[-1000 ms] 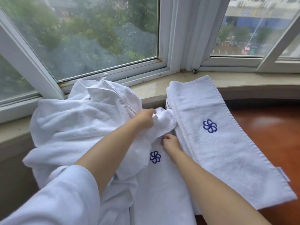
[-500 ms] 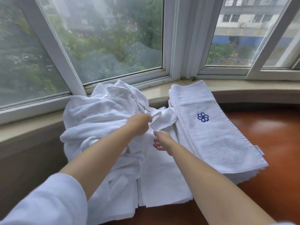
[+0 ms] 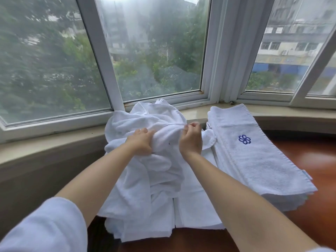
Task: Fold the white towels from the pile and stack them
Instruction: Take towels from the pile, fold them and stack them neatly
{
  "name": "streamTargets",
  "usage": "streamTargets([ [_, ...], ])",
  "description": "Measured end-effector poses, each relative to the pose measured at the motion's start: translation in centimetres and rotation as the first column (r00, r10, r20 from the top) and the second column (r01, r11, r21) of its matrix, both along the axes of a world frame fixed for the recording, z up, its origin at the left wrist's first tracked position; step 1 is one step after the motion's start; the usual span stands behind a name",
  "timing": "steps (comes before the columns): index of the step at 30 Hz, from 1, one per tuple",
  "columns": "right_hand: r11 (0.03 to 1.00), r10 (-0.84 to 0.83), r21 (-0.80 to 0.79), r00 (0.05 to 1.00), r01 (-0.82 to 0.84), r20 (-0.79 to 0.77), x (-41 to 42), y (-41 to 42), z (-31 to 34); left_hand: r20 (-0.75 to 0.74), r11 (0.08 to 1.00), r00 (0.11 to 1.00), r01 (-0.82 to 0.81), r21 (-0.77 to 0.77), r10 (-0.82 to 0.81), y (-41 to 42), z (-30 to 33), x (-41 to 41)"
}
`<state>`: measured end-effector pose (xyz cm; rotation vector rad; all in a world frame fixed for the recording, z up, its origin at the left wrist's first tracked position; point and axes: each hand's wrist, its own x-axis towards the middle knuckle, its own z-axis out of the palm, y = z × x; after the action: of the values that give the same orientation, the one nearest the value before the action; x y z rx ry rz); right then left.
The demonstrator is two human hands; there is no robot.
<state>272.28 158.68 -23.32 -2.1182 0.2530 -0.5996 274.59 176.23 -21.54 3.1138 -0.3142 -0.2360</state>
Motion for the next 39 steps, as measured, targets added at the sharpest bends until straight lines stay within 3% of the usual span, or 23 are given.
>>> streamTargets([
  [2,0.972,-0.154,0.199,0.978,0.125,0.139,0.0,0.9,1.7,0.038,0.998,0.998,-0.054,0.036,0.053,0.5,0.7,-0.1],
  [3,0.95,-0.222,0.255,0.964,0.181,0.144,0.1,0.9,2.3,0.137,0.994,0.985,-0.109,0.014,0.106,0.6,1.2,-0.1],
  [5,0.946,-0.219,0.266,0.971,0.187,0.094,0.1,0.5,2.6,0.34,0.939,0.891,-0.216,-0.267,0.301,0.7,2.4,-0.1],
  [8,0.982,0.075,0.173,0.997,-0.07,-0.021,-0.3,-0.1,2.0,0.353,0.678,0.791,-0.104,-0.728,0.5,-0.6,5.3,0.0],
  [10,0.949,0.294,0.145,0.952,-0.281,-0.086,-0.9,0.3,2.0,0.242,0.45,0.856,0.012,-0.893,0.457,-2.2,7.2,0.2],
  [12,0.856,0.452,0.327,0.886,-0.4,-0.098,-1.0,1.0,2.7,0.101,0.176,0.953,0.051,-0.983,0.285,-3.6,8.4,-0.1],
  [13,0.795,0.524,0.427,0.843,-0.431,-0.124,-0.9,1.1,3.1,0.054,0.091,0.978,0.036,-0.995,0.2,-4.0,8.8,-0.2],
  [16,0.659,0.679,0.645,0.675,-0.387,-0.289,-1.3,0.0,4.8,-0.071,-0.095,0.993,-0.063,-0.993,0.09,-4.5,8.8,-0.9],
  [17,0.639,0.694,0.69,0.641,-0.34,-0.327,-1.4,-0.8,5.0,-0.098,-0.106,0.99,-0.088,-0.99,0.096,-4.4,8.5,-1.2],
  [20,0.515,0.761,0.803,0.589,-0.298,-0.27,-2.0,-3.6,5.4,-0.129,-0.001,0.99,-0.129,-0.992,0.061,-4.7,6.8,-2.3],
  [23,0.253,0.778,0.903,0.628,-0.348,0.024,-2.5,-6.6,6.2,-0.263,0.19,0.962,-0.271,-0.944,0.071,-5.5,4.6,-3.9],
  [24,0.171,0.732,0.909,0.667,-0.38,0.141,-2.5,-7.8,6.4,-0.246,0.304,0.963,-0.27,-0.914,0.113,-6.2,4.0,-4.4],
  [26,0.079,0.597,0.896,0.741,-0.436,0.308,-2.5,-10.5,6.6,-0.148,0.675,0.98,-0.198,-0.711,0.131,-7.3,3.2,-5.1],
  [27,0.063,0.555,0.887,0.755,-0.458,0.35,-2.4,-12.0,6.7,-0.119,0.857,0.99,-0.13,-0.498,0.081,-7.7,2.9,-5.3],
  [28,0.045,0.541,0.882,0.754,-0.469,0.373,-2.2,-13.7,6.7,-0.098,0.963,0.995,-0.06,-0.263,0.036,-8.0,2.6,-5.6],
  [30,0.011,0.59,0.904,0.733,-0.427,0.339,-1.9,-16.9,6.4,0.019,0.999,0.999,-0.048,-0.008,0.048,-8.9,2.2,-6.0],
  [31,0.043,0.644,0.919,0.714,-0.391,0.274,-2.0,-17.9,6.3,0.13,0.992,0.984,-0.118,-0.052,0.124,-9.7,2.4,-6.5],
  [33,0.249,0.733,0.888,0.675,-0.386,0.088,-2.3,-19.0,5.5,0.318,0.893,0.872,-0.243,-0.379,0.372,-12.1,2.9,-7.1],
  [34,0.324,0.764,0.851,0.645,-0.413,0.023,-2.8,-19.0,4.9,0.333,0.813,0.819,-0.25,-0.525,0.467,-13.9,3.3,-7.5],
  [36,0.25,0.845,0.884,0.535,-0.395,0.0,-4.1,-19.1,4.2,0.337,0.659,0.78,-0.126,-0.742,0.528,-17.5,5.0,-8.5],
  [37,0.174,0.861,0.907,0.507,-0.383,0.048,-4.4,-19.5,4.0,0.299,0.512,0.774,-0.039,-0.858,0.558,-19.2,5.9,-8.7],
  [39,0.027,0.851,0.94,0.501,-0.34,0.157,-4.8,-20.4,4.4,0.088,0.031,0.803,0.086,-0.996,0.59,-22.2,8.7,-9.6],
])
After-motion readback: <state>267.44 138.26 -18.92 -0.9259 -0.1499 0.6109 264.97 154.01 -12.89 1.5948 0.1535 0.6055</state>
